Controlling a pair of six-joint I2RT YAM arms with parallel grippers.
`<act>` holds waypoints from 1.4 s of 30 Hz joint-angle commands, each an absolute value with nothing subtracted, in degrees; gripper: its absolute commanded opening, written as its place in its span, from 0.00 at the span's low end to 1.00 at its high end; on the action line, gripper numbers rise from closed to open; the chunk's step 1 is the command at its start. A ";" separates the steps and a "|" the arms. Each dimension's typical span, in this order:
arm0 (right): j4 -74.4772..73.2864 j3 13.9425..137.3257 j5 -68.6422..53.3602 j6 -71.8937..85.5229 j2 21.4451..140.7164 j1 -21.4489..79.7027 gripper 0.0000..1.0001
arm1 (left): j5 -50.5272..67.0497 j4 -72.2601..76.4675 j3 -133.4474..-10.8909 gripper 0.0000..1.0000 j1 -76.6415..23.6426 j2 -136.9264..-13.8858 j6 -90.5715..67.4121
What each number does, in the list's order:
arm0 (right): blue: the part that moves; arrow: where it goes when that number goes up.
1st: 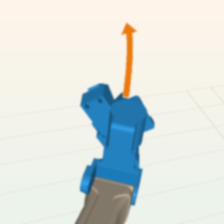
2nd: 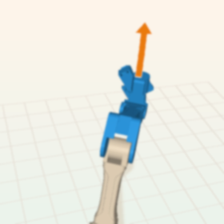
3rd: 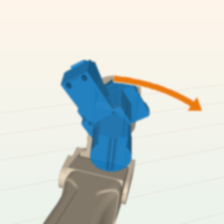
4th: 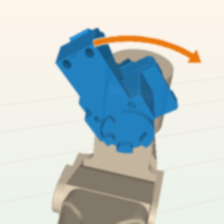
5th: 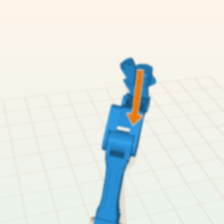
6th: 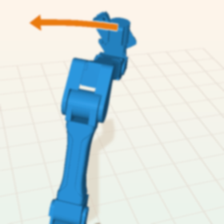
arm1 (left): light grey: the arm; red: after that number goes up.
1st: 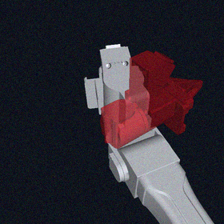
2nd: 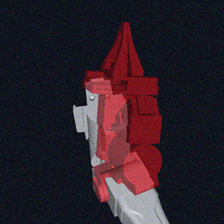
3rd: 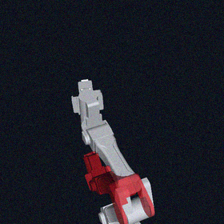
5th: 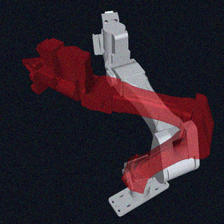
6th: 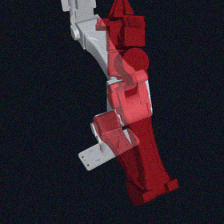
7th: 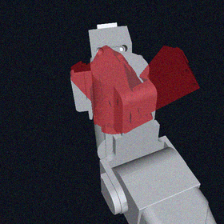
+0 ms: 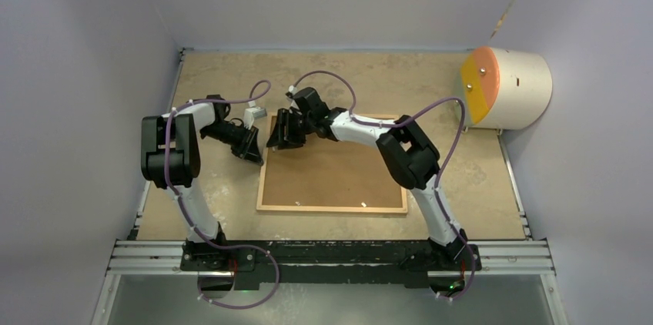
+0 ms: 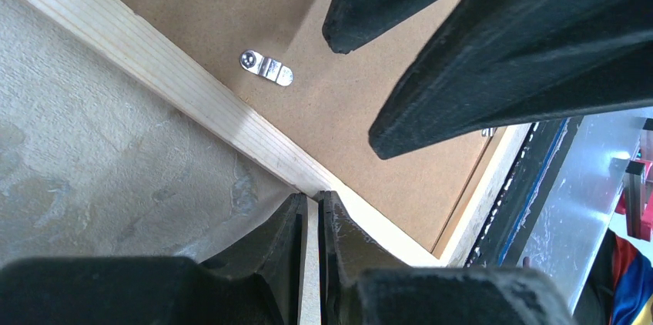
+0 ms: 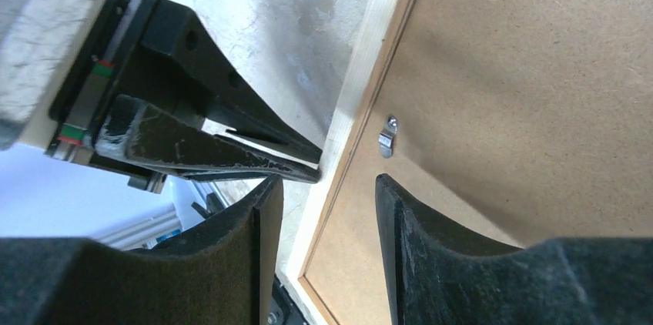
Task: Put the photo into the frame
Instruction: Install the photo frame at the center of the board.
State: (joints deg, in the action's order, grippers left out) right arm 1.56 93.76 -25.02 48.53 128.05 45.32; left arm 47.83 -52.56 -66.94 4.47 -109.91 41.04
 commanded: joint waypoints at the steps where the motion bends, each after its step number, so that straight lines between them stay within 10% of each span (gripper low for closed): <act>1: 1.33 95.56 -25.16 48.18 129.22 45.31 0.50 | 46.48 -49.31 -66.36 0.12 4.22 -108.46 42.56; 42: 5.78 96.00 -26.88 52.00 132.95 46.15 0.47 | 46.52 -49.22 -66.45 0.11 4.22 -108.46 42.69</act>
